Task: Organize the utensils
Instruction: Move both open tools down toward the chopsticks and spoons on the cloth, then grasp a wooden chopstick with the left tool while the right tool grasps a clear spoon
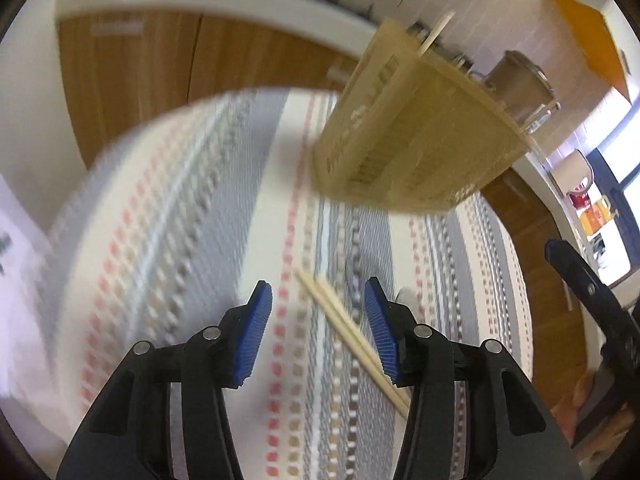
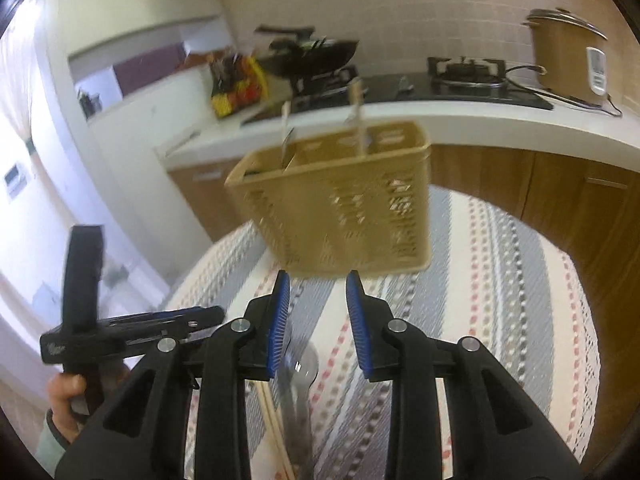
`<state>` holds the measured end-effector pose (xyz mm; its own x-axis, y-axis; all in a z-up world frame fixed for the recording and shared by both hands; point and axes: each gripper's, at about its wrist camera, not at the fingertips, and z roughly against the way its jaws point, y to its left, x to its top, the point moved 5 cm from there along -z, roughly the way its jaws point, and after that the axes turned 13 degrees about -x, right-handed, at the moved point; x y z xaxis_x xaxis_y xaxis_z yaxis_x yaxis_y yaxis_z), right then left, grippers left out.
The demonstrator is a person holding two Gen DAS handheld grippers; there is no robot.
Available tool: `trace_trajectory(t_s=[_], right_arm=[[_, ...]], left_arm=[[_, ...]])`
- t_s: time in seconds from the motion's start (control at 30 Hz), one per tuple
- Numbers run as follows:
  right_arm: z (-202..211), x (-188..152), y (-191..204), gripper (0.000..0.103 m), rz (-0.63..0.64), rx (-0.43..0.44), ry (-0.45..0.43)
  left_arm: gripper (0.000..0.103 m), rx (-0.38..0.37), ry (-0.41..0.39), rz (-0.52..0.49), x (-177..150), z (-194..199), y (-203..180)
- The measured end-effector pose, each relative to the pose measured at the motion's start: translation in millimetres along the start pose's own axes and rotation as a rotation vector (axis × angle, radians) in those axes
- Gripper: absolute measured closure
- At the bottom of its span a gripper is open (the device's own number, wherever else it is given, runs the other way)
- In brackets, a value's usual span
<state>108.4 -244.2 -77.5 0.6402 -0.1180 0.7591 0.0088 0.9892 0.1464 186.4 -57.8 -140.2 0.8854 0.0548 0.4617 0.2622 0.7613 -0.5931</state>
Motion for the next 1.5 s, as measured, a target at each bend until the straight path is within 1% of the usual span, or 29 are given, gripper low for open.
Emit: trace_trajectory(t_s=[0.03, 0.07, 0.1, 0.13, 0.17, 0.27, 0.33, 0.4, 0.43, 0.63, 0.7, 0.77, 0.9, 1.0, 1.13, 1.33, 1.4, 1.47, 1.5], right_arm=[[-0.3, -2.3, 1.8, 0.077, 0.003, -0.001, 0.008], [-1.1, -4.4, 2.8, 0.077, 0.004, -0.006, 0.017], [-1.3, -5.9, 2.1, 0.077, 0.002, -0.012, 0.023], [-1.6, -7.4, 1.0, 0.077, 0.001, -0.021, 0.027], [-1.5, -8.5, -0.8, 0.077, 0.001, -0.030, 0.027], [-1.4, -11.5, -9.1, 0.077, -0.006, -0.055, 0.033], [-1.6, -13.3, -13.5, 0.077, -0.016, -0.054, 0.042], [-1.9, -14.6, -17.3, 0.077, -0.023, -0.057, 0.046], [-1.7, -15.4, -19.0, 0.077, -0.028, -0.056, 0.046], [-3.4, -19.6, -25.8, 0.076, -0.044, -0.053, 0.057], [-4.9, -21.6, -26.4, 0.077, -0.041, -0.057, 0.067], [-6.6, -24.0, -27.6, 0.077, -0.033, -0.067, 0.078], [-13.0, -29.8, -27.8, 0.077, -0.013, -0.098, 0.125], [-21.9, -39.6, -25.6, 0.076, 0.035, -0.129, 0.196], [-33.9, -56.3, -22.9, 0.076, 0.093, -0.157, 0.272], [-44.6, -68.2, -30.9, 0.076, 0.063, -0.144, 0.349], [-45.7, -69.5, -33.5, 0.076, 0.057, -0.134, 0.370], [-47.0, -69.1, -33.7, 0.076, 0.055, -0.125, 0.390], [-47.0, -69.0, -32.9, 0.076, 0.055, -0.120, 0.397]], left_arm=[[0.057, -0.018, 0.014, 0.023, -2.8, -5.9, 2.5], [0.060, -0.024, 0.023, 0.035, -6.1, -9.9, 3.7], [0.064, -0.016, 0.034, 0.049, -9.5, -15.0, 5.6], [0.070, -0.002, 0.041, 0.054, -12.1, -19.6, 6.6], [0.070, 0.007, 0.043, 0.054, -15.3, -22.8, 7.0], [0.070, 0.067, 0.014, 0.020, -19.5, -27.8, -0.3], [0.070, 0.101, -0.001, 0.008, -20.8, -30.6, -4.9], [0.071, 0.158, -0.019, -0.018, -23.6, -33.7, -10.0], [0.072, 0.174, -0.028, -0.022, -24.6, -33.9, -12.1], [0.072, 0.311, -0.086, -0.097, -35.9, -37.3, -25.9], [0.072, 0.339, -0.096, -0.116, -37.8, -37.7, -28.3], [0.072, 0.347, -0.097, -0.128, -37.9, -37.1, -29.2], [0.072, 0.331, -0.094, -0.125, -38.7, -34.5, -28.1], [0.072, 0.328, -0.089, -0.155, -40.2, -33.6, -28.1], [0.077, 0.320, -0.059, -0.150, -40.8, -32.1, -22.5], [0.077, 0.351, -0.049, -0.159, -39.3, -37.7, -26.8], [0.081, 0.353, -0.045, -0.171, -40.0, -37.8, -26.0], [0.091, 0.356, -0.041, -0.184, -40.2, -35.5, -24.2], [0.094, 0.347, -0.036, -0.184, -39.8, -34.2, -22.4]])
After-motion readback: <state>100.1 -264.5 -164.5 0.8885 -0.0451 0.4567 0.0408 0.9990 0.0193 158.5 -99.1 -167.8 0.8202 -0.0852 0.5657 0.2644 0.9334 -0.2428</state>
